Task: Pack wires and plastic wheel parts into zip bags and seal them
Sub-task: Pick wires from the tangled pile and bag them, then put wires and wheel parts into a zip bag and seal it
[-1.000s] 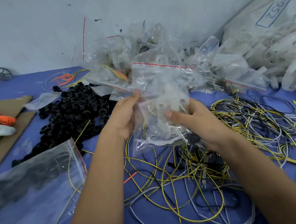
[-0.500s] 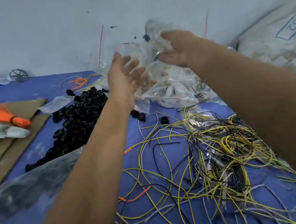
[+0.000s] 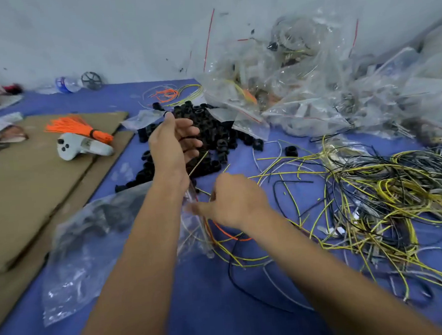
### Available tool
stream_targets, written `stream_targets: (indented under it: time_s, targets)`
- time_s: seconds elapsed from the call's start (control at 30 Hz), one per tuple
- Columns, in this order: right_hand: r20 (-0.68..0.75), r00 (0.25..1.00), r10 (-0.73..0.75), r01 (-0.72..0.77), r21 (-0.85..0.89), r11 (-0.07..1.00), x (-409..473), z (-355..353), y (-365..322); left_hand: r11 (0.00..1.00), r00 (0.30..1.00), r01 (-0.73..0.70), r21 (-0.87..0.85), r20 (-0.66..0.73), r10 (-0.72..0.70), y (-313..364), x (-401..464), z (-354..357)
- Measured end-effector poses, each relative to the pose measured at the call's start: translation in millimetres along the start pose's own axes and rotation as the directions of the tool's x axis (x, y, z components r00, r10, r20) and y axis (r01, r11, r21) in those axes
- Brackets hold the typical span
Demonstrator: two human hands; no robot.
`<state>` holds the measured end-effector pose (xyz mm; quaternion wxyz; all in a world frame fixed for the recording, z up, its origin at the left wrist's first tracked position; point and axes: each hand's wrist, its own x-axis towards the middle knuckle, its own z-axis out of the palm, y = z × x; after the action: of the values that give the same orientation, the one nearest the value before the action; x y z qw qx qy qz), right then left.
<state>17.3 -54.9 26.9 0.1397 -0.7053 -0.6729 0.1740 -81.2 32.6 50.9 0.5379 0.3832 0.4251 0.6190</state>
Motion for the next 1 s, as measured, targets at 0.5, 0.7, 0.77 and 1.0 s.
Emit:
stream_targets:
  time_s: [0.5,0.7,0.77,1.0]
  targets:
    - [-0.168,0.977,0.134,-0.037,0.481,0.876,-0.8,-25.1,52.7,0.997,0.997,-0.063,0.042,0.039,0.061,-3.8,-29.9,11.7]
    - [-0.483,0.858,0.176,-0.141,0.108,0.984,-13.1,-51.0,124.3,0.966,0.971,0.046,0.256,0.214,-0.103,-53.9,-56.6,59.2]
    - [-0.519,0.837,0.176,-0.156,0.081,0.984,-19.4,-58.9,142.6,0.949,0.957,0.038,0.313,0.261,-0.124,-68.5,-63.5,66.5]
    - [-0.328,0.924,0.196,0.076,0.661,0.746,-40.1,-64.5,153.6,0.877,0.916,-0.181,0.444,0.4,-0.014,-88.2,-77.7,66.1]
